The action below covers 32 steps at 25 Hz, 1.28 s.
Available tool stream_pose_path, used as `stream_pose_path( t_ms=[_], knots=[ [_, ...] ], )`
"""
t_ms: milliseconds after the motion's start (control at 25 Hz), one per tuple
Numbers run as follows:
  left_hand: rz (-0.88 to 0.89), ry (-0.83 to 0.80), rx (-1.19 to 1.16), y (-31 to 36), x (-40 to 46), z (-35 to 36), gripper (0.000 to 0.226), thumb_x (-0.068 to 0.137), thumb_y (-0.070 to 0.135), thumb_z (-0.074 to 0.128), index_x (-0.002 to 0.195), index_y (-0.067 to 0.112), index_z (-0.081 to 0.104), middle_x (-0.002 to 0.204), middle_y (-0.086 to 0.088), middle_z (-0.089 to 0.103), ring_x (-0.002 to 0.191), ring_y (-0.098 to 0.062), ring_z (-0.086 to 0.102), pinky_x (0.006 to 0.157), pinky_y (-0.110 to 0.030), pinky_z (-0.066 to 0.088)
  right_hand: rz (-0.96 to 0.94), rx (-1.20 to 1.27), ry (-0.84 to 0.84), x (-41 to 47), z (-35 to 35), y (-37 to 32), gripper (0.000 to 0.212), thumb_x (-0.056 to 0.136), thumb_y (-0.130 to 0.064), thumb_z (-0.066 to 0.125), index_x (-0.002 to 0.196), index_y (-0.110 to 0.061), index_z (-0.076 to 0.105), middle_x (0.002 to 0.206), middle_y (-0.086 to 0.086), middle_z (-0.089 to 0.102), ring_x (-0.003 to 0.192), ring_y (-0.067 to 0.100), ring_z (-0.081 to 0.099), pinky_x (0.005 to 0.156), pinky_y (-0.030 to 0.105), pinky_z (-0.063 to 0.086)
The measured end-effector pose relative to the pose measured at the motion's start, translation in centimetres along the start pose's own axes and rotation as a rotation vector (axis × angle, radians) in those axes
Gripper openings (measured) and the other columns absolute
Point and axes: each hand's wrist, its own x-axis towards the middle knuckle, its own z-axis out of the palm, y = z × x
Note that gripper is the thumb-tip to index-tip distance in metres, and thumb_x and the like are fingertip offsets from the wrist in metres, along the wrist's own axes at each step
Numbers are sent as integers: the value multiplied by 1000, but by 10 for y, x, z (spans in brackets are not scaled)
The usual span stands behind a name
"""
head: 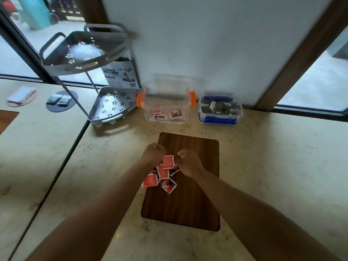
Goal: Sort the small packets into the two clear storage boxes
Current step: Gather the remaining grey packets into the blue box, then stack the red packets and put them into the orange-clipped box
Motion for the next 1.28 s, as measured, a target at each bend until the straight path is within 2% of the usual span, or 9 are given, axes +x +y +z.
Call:
stream_pose_path(
  t_ms=[160, 320, 480, 640, 800, 880, 1040, 1160, 1280],
  knots=[
    [-81, -19, -15, -44, -6, -14, 9, 87, 19, 56, 84, 13, 62, 87, -9, 70, 79, -24, 65, 73, -37, 54, 23, -71, -63, -4, 35, -3, 20, 88, -23, 65, 90, -5, 73, 95, 13, 75, 79, 22, 68, 68, 33, 52],
    [-120, -35, -75, -69, 0, -21, 20, 82, 25, 57, 96, 14, 66, 94, -13, 74, 82, -28, 72, 81, -50, 62, 140, -179, -1, 7, 56, -1, 45, 87, -39, 66, 118, -7, 65, 118, 13, 67, 106, 28, 65, 87, 38, 55],
    [-2, 44, -32, -78, 12, -29, 25, 91, 12, 55, 110, 16, 70, 102, -5, 75, 85, -23, 73, 77, -42, 63, 199, -285, 56, 14, 67, 0, 60, 86, -46, 68, 127, -4, 55, 129, 16, 57, 120, 32, 55, 99, 40, 47],
    [52, 35, -51, -80, 27, -28, 26, 88, 7, 62, 111, 13, 72, 103, -5, 75, 91, -21, 73, 83, -43, 62, 127, -281, 108, 19, 76, -3, 42, 86, -34, 69, 117, -7, 59, 122, 13, 58, 115, 29, 55, 96, 39, 48],
    [-3, -1, -143, -83, 27, -19, 28, 87, 25, 64, 110, 13, 72, 103, -4, 76, 92, -22, 74, 86, -46, 61, 114, -2, 84, 16, 71, -7, 17, 91, -30, 67, 99, -17, 60, 99, 0, 66, 82, 10, 61, 65, 20, 46],
    [-71, -58, -317, -83, 23, -13, 20, 93, 18, 61, 103, 7, 74, 100, -10, 77, 92, -25, 75, 88, -44, 61, 85, 126, 72, 6, 68, -10, 16, 89, -28, 70, 97, -18, 61, 92, -5, 66, 76, 4, 60, 62, 15, 44],
    [-242, -131, -724, -85, 18, -4, 27, 93, 21, 58, 99, -1, 74, 102, -20, 76, 94, -32, 73, 88, -46, 57, -72, 125, 47, -12, 73, -14, 18, 84, -29, 74, 92, -15, 67, 89, -2, 65, 80, 13, 60, 69, 25, 50],
    [-273, -138, -645, -85, 17, -2, 30, 93, 25, 58, 104, -1, 71, 105, -20, 73, 90, -29, 71, 79, -40, 60, -137, 66, -81, -19, 73, -7, 15, 88, -26, 71, 100, -17, 71, 96, -5, 56, 85, 4, 53, 72, 13, 44],
    [-147, -120, -453, -91, 16, -6, 24, 87, 18, 69, 108, 5, 71, 111, -11, 74, 99, -25, 71, 91, -41, 58, -38, 59, 36, -17, 70, 13, 10, 91, -23, 66, 101, -24, 66, 105, -3, 57, 88, 6, 57, 72, 11, 42]
  ],
)
